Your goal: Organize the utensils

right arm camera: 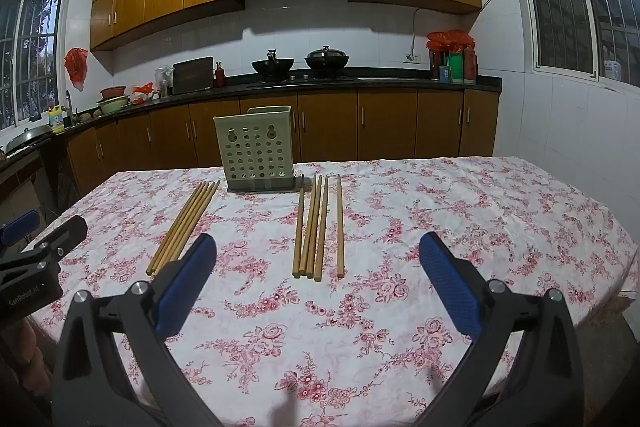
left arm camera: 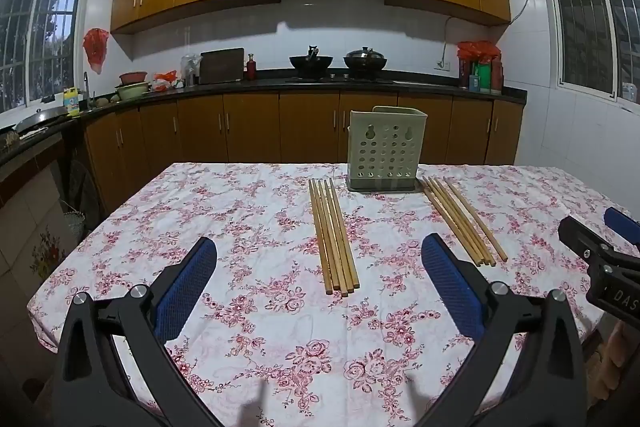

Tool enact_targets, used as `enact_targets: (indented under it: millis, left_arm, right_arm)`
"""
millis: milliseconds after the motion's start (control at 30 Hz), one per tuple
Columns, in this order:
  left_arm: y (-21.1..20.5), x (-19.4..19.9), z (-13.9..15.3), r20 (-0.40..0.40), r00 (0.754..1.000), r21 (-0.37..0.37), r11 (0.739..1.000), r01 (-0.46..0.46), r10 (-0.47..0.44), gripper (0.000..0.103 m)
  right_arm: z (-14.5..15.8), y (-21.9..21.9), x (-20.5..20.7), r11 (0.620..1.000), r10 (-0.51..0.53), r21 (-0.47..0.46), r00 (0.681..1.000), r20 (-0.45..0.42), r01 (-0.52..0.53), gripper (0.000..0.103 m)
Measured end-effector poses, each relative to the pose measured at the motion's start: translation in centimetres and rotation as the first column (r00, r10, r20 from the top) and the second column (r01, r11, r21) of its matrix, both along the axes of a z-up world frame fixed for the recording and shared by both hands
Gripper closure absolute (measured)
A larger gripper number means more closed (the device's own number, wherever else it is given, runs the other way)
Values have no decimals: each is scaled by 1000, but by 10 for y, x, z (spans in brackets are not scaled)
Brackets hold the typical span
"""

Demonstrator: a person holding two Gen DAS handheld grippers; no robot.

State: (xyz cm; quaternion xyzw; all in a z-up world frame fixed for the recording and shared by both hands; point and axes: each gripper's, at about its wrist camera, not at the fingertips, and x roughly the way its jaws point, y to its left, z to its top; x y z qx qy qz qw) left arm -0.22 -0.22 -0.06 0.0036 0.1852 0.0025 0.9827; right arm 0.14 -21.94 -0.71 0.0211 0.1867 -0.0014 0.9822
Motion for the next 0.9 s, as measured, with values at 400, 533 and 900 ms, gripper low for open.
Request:
enact_targets:
  millis: [400, 533, 900]
  left_arm:
    - [0, 1, 0, -1, 1000, 2, 1000, 1, -1, 2]
    - [-1, -1, 0, -1, 1000, 2, 1000, 0, 0, 2]
    - [0, 0, 0, -1, 1000, 2, 1000, 1, -1, 2]
  right_arm:
    - [0, 1, 0, 1000, 0, 1, 1000, -1, 0, 4]
    - [0, 1, 0, 1000, -1, 0, 1000, -1, 1, 4]
    - [0, 1, 0, 1000, -1, 1, 1000, -2, 1, 4]
